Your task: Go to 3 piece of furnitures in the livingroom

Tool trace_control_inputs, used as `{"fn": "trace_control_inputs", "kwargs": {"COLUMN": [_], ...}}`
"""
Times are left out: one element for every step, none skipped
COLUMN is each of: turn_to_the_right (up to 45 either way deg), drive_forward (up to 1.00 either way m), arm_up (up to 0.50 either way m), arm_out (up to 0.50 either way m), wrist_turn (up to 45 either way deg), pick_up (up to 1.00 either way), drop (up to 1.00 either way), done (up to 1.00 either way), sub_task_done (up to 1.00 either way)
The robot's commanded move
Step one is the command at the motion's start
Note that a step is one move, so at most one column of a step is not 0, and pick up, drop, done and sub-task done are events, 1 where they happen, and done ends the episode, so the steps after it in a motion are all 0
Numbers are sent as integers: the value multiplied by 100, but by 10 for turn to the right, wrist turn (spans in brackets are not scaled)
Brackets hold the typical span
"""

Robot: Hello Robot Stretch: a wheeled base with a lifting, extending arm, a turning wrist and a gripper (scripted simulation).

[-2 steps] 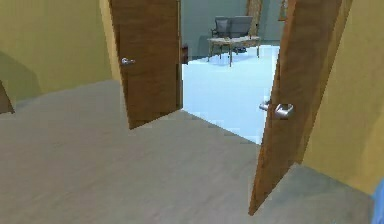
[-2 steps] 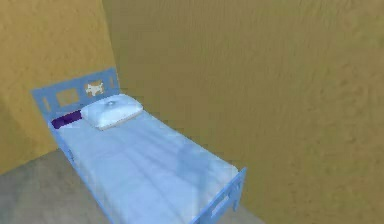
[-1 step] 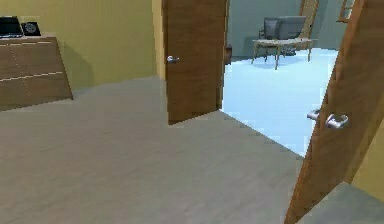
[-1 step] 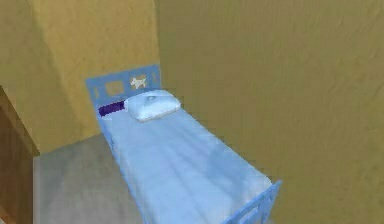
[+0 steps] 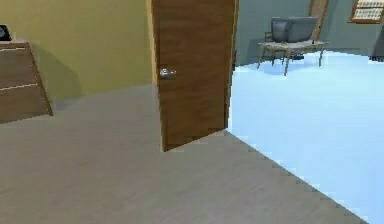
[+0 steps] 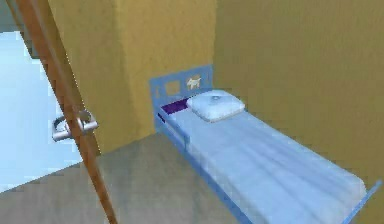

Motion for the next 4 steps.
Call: {"fn": "trace_control_inputs", "kwargs": {"turn_to_the_right": [0, 450, 60, 0], "drive_forward": [85, 0, 0, 100], "arm_up": [0, 0, 0, 0], "arm_out": [0, 0, 0, 0], "wrist_turn": [0, 0, 0, 0], "pick_up": [0, 0, 0, 0], "drop": [0, 0, 0, 0], "done": [0, 0, 0, 0], "sub_task_done": [0, 0, 0, 0]}}
